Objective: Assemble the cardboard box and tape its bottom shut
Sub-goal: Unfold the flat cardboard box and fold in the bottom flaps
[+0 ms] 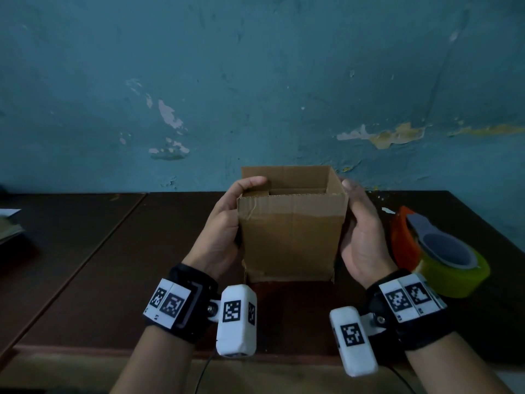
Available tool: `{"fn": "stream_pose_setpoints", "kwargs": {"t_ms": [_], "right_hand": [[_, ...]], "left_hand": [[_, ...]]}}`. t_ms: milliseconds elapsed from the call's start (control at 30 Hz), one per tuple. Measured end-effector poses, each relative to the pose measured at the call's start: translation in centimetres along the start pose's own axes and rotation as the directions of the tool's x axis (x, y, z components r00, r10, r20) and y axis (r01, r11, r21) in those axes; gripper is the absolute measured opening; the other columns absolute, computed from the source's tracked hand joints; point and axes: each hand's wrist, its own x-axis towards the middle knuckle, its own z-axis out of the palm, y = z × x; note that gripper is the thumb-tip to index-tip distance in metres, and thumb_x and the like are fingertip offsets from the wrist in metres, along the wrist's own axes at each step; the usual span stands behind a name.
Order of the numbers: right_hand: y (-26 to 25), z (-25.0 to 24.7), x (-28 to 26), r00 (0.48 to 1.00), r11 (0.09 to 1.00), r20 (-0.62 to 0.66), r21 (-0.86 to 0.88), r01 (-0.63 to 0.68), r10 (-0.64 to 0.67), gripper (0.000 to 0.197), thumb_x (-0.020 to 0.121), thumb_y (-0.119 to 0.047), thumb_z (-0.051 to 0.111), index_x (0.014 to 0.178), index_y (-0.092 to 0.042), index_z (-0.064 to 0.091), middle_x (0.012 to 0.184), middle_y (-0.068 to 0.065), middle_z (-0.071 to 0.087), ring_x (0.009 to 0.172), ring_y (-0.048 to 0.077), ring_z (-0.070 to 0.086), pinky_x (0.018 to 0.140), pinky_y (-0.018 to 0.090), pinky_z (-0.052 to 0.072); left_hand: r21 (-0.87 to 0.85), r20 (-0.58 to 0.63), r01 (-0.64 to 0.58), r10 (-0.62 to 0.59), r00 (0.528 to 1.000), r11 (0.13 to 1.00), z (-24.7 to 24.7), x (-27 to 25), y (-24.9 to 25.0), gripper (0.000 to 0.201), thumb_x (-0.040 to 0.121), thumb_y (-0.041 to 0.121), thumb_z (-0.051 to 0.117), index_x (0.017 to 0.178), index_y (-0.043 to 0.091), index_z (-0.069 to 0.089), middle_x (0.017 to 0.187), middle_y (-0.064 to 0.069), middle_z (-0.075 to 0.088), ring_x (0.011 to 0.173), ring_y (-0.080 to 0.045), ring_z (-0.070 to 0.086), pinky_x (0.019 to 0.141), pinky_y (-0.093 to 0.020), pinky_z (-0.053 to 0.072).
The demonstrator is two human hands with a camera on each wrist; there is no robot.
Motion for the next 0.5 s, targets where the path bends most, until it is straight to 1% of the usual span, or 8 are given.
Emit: {"fn": "stream_pose_setpoints", "kwargs": {"t_ms": [67, 167, 200, 233, 300, 333, 433, 500], "right_hand": [[0.07, -0.12, 0.2, 1.0, 1.0, -0.003, 0.006, -0.021, 0.021, 0.081, 0.079, -0.054, 0.072, 0.139, -0.004, 0.052, 0.133, 0.02, 0.064, 0.123, 0.036, 0.062, 0.107, 0.058, 0.047], [0.1, -0.24, 0.36, 1.0, 1.0, 0.001, 0.02, -0.021, 0.021, 0.066, 0.087, -0.042, 0.062, 0.139, -0.002, 0.052, 0.132, 0.019, 0.064, 0.122, 0.034, 0.063, 0.107, 0.058, 0.047], [-0.01, -0.17, 0.27, 1.0, 1.0, 0.0, 0.017, -0.018, 0.018, 0.069, 0.086, -0.044, 0.065, 0.139, -0.002, 0.052, 0.132, 0.019, 0.064, 0.122, 0.034, 0.063, 0.107, 0.058, 0.047], [-0.02, -0.11, 0.2, 1.0, 1.0, -0.002, 0.015, -0.014, 0.014, 0.077, 0.082, -0.05, 0.072, 0.138, -0.002, 0.052, 0.132, 0.018, 0.065, 0.122, 0.034, 0.062, 0.106, 0.057, 0.048], [-0.12, 0.06, 0.08, 1.0, 1.0, -0.003, -0.002, -0.013, 0.013, 0.095, 0.067, -0.061, 0.082, 0.136, -0.003, 0.054, 0.131, 0.017, 0.066, 0.122, 0.032, 0.063, 0.102, 0.053, 0.051], [-0.13, 0.07, 0.11, 1.0, 1.0, -0.002, -0.009, -0.009, 0.008, 0.092, 0.067, -0.06, 0.083, 0.135, -0.005, 0.055, 0.13, 0.016, 0.066, 0.12, 0.03, 0.065, 0.1, 0.051, 0.051], [0.05, -0.34, 0.44, 1.0, 1.0, 0.006, -0.015, -0.01, 0.01, 0.056, 0.085, -0.039, 0.071, 0.13, -0.007, 0.058, 0.129, 0.016, 0.067, 0.112, 0.024, 0.068, 0.098, 0.048, 0.051], [0.09, -0.53, 0.57, 1.0, 1.0, 0.011, -0.022, -0.011, 0.011, 0.046, 0.087, -0.034, 0.07, 0.125, -0.01, 0.061, 0.125, 0.014, 0.069, 0.11, 0.023, 0.068, 0.099, 0.05, 0.051]], "left_hand": [[-0.009, 0.014, 0.007, -0.007, 1.0, 1.0, -0.21, 0.03, 0.06, 0.051, 0.086, -0.006, 0.052, 0.134, 0.009, 0.059, 0.104, -0.007, 0.071, 0.08, -0.016, 0.064, 0.066, -0.023, 0.056], [-0.015, 0.035, 0.018, -0.018, 0.999, 1.0, -0.36, 0.05, 0.19, 0.053, 0.085, -0.009, 0.053, 0.136, 0.008, 0.057, 0.105, -0.007, 0.071, 0.084, -0.018, 0.064, 0.068, -0.025, 0.056], [-0.015, 0.043, 0.016, -0.016, 0.999, 1.0, -0.37, 0.04, 0.23, 0.054, 0.084, -0.008, 0.055, 0.136, 0.009, 0.057, 0.104, -0.007, 0.072, 0.083, -0.018, 0.065, 0.068, -0.024, 0.057], [-0.014, 0.048, 0.017, -0.016, 0.999, 1.0, -0.35, 0.04, 0.26, 0.055, 0.082, -0.006, 0.057, 0.136, 0.009, 0.057, 0.104, -0.006, 0.072, 0.082, -0.017, 0.066, 0.068, -0.024, 0.057], [-0.012, 0.049, 0.015, -0.014, 0.999, 1.0, -0.36, 0.07, 0.27, 0.058, 0.08, -0.004, 0.063, 0.136, 0.01, 0.057, 0.103, -0.005, 0.072, 0.08, -0.016, 0.066, 0.067, -0.024, 0.057], [-0.01, 0.048, 0.015, -0.014, 0.999, 1.0, -0.38, 0.09, 0.21, 0.058, 0.08, -0.003, 0.064, 0.136, 0.01, 0.057, 0.103, -0.005, 0.071, 0.08, -0.016, 0.066, 0.067, -0.024, 0.057], [-0.012, 0.047, 0.017, -0.016, 0.999, 1.0, -0.33, 0.1, 0.14, 0.056, 0.081, 0.001, 0.063, 0.137, 0.01, 0.057, 0.103, -0.004, 0.071, 0.081, -0.015, 0.066, 0.068, -0.024, 0.057], [-0.016, 0.054, 0.017, -0.016, 0.998, 1.0, -0.37, 0.07, 0.16, 0.056, 0.081, 0.0, 0.065, 0.135, 0.01, 0.057, 0.101, -0.002, 0.073, 0.081, -0.014, 0.066, 0.068, -0.024, 0.057]]}}
